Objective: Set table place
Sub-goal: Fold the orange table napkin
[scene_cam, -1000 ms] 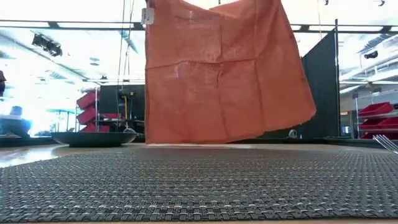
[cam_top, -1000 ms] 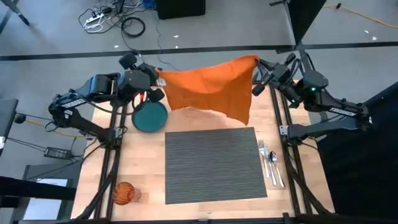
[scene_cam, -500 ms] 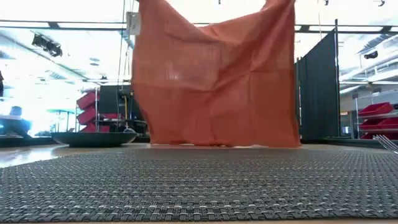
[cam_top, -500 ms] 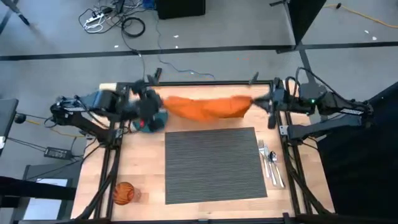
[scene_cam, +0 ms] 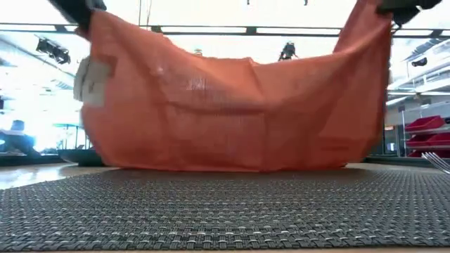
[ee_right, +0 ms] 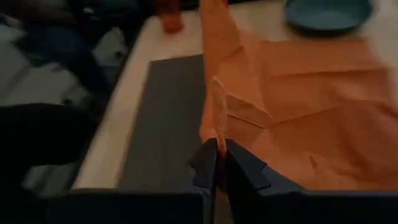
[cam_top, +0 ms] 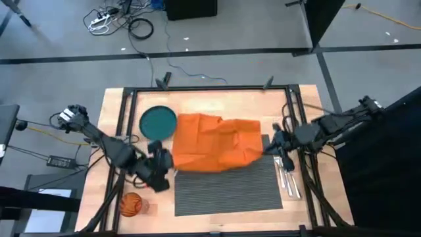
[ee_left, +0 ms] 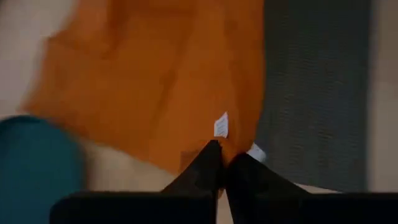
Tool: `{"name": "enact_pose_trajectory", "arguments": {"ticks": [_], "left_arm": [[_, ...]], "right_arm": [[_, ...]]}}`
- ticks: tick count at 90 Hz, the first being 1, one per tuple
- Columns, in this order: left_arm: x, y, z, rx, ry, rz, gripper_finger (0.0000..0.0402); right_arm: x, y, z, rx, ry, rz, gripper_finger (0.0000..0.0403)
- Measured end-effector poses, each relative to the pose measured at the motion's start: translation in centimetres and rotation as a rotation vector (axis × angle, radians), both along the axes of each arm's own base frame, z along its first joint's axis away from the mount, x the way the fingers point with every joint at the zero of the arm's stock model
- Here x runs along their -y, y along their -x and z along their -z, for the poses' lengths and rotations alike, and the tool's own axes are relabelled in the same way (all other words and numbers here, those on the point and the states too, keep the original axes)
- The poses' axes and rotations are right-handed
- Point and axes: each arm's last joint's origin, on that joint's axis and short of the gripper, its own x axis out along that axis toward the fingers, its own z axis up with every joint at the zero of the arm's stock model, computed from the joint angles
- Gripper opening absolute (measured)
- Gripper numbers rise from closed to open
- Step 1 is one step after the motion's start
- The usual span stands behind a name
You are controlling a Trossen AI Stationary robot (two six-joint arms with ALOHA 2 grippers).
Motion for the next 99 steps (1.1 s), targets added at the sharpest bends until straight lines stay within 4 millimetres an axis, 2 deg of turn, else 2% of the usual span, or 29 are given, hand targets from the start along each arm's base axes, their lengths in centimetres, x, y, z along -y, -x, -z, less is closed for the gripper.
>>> {"name": "enact_pose_trajectory", "arguments": {"ticks": [20, 44, 58, 69, 80, 99], "left_arm": [[2.5, -0.1, 2.5, 0.05, 0.114, 0.042, 0.0], [6.2, -1.4, 6.1, -0.029, 0.234, 0.102, 0.0], [7.5, -1.8, 8.2, -0.099, 0.275, 0.117, 0.0], [7.9, -1.9, 9.3, -0.148, 0.276, 0.113, 0.0], [7.8, -2.1, 9.7, -0.161, 0.266, 0.101, 0.0009], [7.2, -2.5, 9.7, -0.216, 0.317, 0.107, 0.0077]], "right_arm": [[-4.0, -0.5, 3.1, -0.04, -0.101, -0.097, 0.0], [-8.1, -0.8, 6.8, -0.231, -0.103, -0.137, 0.0], [-10.0, -1.1, 8.9, -0.338, -0.119, -0.174, 0.0], [-10.9, -1.3, 10.5, -0.472, -0.188, -0.185, 0.0], [-10.9, -1.7, 11.5, -0.554, -0.222, -0.141, 0.0003], [-10.3, -2.1, 11.6, -0.667, -0.339, -0.092, 0.0059]]}}
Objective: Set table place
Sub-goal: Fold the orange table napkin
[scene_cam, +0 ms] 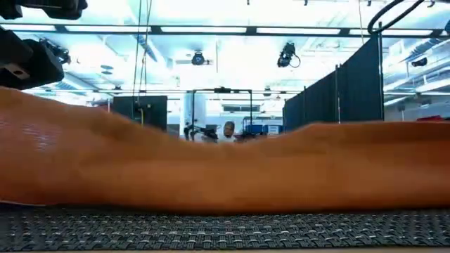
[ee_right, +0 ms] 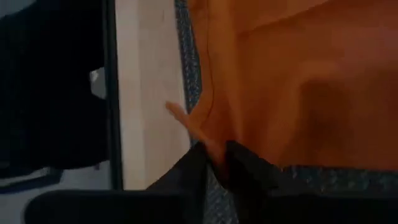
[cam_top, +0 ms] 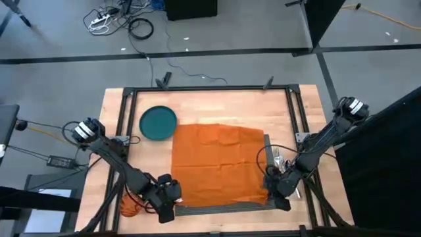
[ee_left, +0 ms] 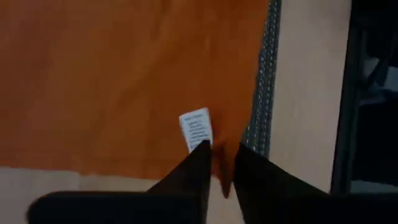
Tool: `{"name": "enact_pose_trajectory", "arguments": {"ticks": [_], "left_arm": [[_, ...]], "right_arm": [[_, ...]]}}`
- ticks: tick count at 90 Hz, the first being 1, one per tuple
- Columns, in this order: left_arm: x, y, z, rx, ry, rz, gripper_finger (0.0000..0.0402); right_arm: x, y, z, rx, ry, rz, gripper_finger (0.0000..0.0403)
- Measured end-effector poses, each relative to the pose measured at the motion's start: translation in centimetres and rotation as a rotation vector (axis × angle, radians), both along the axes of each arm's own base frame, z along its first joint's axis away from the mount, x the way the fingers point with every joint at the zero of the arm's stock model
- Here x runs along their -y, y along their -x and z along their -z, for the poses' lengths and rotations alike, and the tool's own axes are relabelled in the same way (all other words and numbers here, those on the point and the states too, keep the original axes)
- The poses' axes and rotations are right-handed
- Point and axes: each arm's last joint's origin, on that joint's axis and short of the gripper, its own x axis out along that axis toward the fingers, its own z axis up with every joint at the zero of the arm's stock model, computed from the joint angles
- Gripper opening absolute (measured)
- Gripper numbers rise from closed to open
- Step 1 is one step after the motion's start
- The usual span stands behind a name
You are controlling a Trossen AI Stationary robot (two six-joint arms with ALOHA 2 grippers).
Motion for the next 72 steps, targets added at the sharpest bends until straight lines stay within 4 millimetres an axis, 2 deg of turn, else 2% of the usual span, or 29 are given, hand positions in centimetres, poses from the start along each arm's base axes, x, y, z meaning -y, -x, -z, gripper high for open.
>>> {"name": "enact_pose_trajectory", "arguments": {"ticks": [17, 37, 48, 59, 72], "left_arm": [[-1.0, -0.6, -0.8, -0.146, 0.07, 0.033, 0.0136], [-1.7, -2.3, -2.6, 0.027, -0.042, 0.034, 0.0147], [-2.4, -3.2, -2.8, 0.14, -0.149, 0.018, 0.0147], [-3.6, -4.4, -2.3, 0.216, -0.206, -0.019, 0.0147], [-4.8, -5.6, -0.2, 0.224, -0.208, -0.044, 0.0147]], "right_arm": [[1.1, 0.0, -1.9, -0.162, -0.251, -0.04, 0.0129], [3.1, -0.1, -4.5, -0.093, -0.376, -0.039, 0.017], [3.9, -0.3, -4.7, 0.017, -0.287, 0.006, 0.0171], [5.3, -1.5, -4.4, 0.184, -0.094, 0.088, 0.0166], [9.1, -3.0, -4.0, 0.271, 0.176, 0.303, 0.016]]}}
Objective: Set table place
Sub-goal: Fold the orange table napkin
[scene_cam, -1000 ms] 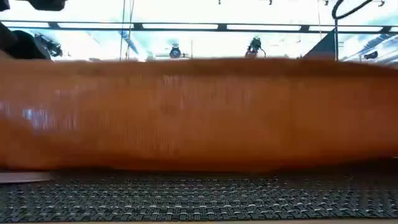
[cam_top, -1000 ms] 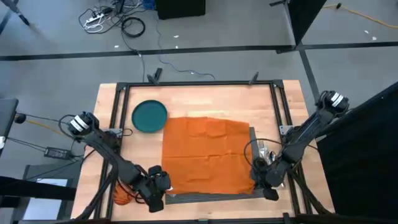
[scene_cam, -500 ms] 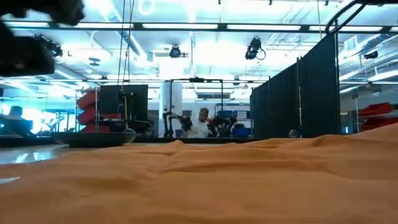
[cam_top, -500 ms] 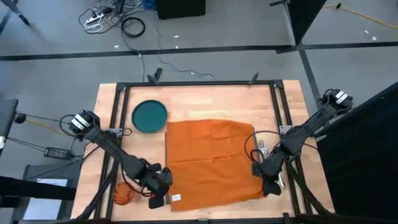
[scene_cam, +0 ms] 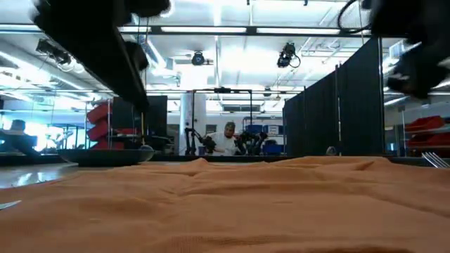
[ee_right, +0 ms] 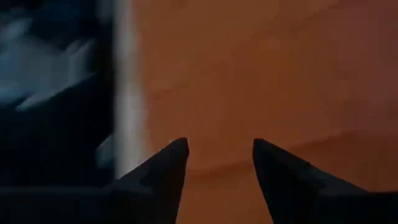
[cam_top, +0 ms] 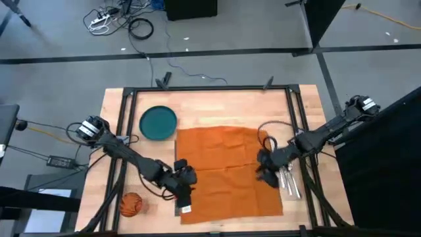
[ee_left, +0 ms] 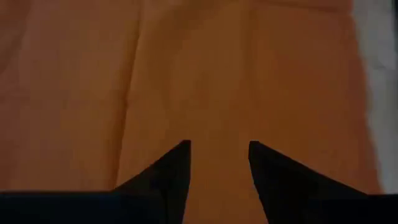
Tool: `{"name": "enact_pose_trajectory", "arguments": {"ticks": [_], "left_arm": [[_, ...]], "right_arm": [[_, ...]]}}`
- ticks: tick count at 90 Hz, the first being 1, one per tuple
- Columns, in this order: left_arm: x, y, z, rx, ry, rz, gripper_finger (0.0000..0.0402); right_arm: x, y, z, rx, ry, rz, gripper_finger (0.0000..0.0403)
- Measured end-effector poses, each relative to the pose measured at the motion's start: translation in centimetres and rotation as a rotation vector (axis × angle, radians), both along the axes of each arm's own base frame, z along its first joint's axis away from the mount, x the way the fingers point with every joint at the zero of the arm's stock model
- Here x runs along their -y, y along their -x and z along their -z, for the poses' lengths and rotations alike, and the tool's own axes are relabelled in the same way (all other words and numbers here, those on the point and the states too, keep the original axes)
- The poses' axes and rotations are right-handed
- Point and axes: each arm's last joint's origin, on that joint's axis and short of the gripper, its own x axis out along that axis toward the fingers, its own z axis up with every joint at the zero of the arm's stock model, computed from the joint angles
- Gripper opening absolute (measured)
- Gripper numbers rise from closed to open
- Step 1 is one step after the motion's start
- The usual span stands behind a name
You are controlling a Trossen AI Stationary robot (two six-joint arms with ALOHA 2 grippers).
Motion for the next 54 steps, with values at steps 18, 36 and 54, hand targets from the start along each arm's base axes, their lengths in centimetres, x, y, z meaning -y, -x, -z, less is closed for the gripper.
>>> {"name": "enact_pose_trajectory", "arguments": {"ticks": [18, 36, 54], "left_arm": [[-0.2, 0.0, 3.8, -0.109, -0.025, -0.004, 0.0147], [-0.1, -0.1, 5.3, -0.133, -0.03, -0.029, 0.0147], [0.0, -0.2, 5.3, -0.109, -0.032, -0.015, 0.0147]], "right_arm": [[7.5, -0.9, 0.8, -0.08, 0.196, 0.332, 0.0152], [14.0, -0.5, 2.6, -0.23, 0.193, 0.506, 0.0146], [17.2, 0.1, 4.4, -0.342, 0.192, 0.557, 0.0145]]}}
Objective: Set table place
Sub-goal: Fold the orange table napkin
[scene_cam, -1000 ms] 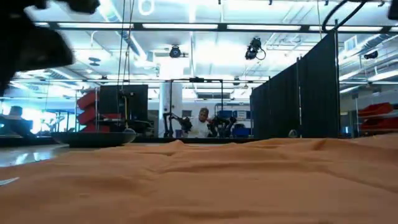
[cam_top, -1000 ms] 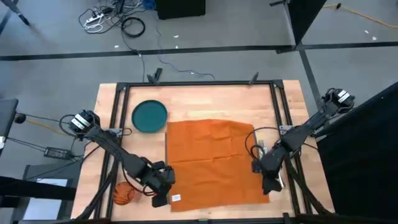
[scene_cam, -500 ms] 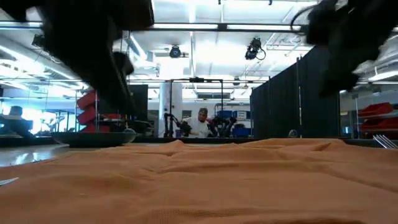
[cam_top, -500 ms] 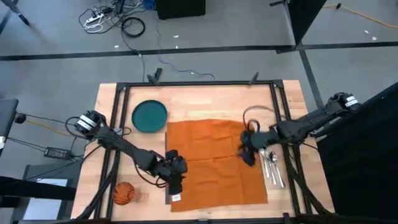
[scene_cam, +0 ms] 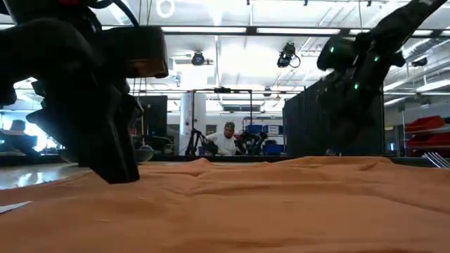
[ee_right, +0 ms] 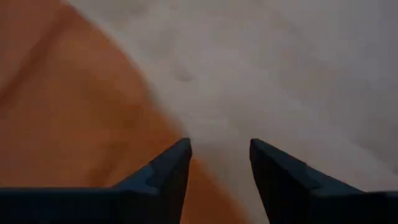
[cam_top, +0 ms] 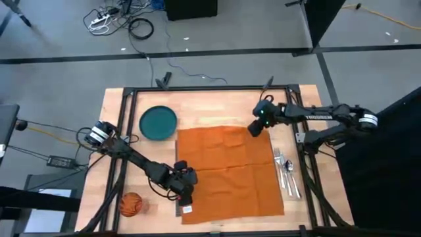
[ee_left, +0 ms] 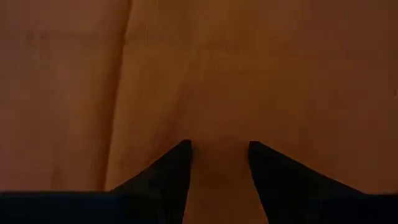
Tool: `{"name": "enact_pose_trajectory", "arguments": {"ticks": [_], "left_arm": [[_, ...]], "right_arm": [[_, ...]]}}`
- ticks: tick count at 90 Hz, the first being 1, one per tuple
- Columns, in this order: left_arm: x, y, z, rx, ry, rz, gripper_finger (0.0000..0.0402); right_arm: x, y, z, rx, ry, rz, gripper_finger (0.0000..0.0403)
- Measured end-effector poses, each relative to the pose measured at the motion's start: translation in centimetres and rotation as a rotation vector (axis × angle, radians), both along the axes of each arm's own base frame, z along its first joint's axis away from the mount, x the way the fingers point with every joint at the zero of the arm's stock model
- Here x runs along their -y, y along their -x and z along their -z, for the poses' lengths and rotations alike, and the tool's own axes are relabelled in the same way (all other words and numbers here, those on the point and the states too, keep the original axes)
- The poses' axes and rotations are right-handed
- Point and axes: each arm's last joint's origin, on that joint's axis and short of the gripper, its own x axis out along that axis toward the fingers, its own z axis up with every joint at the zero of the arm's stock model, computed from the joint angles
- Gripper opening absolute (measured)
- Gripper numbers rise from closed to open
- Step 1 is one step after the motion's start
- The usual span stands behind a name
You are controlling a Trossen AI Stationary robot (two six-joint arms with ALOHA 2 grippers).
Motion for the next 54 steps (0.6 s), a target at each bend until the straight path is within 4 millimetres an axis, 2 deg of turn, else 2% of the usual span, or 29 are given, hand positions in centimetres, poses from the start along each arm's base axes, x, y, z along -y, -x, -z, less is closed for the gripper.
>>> {"name": "enact_pose_trajectory", "arguments": {"ticks": [13, 24, 35, 54], "left_arm": [[0.1, 0.0, 0.0, 0.001, -0.003, 0.011, 0.0147], [0.1, 0.0, 0.0, 0.001, -0.003, 0.013, 0.0147], [0.1, 0.0, 0.0, 0.001, -0.005, 0.012, 0.0147], [0.1, 0.0, 0.1, 0.001, -0.008, 0.013, 0.0147]], "right_arm": [[-0.2, -0.4, 0.9, 0.008, -0.123, -0.103, 0.014], [-1.1, -0.7, 0.5, 0.071, -0.194, -0.216, 0.0137], [-2.7, -1.1, -0.4, 0.138, -0.22, -0.344, 0.0137], [-6.3, -1.8, -0.2, 0.093, -0.268, -0.563, 0.0136]]}}
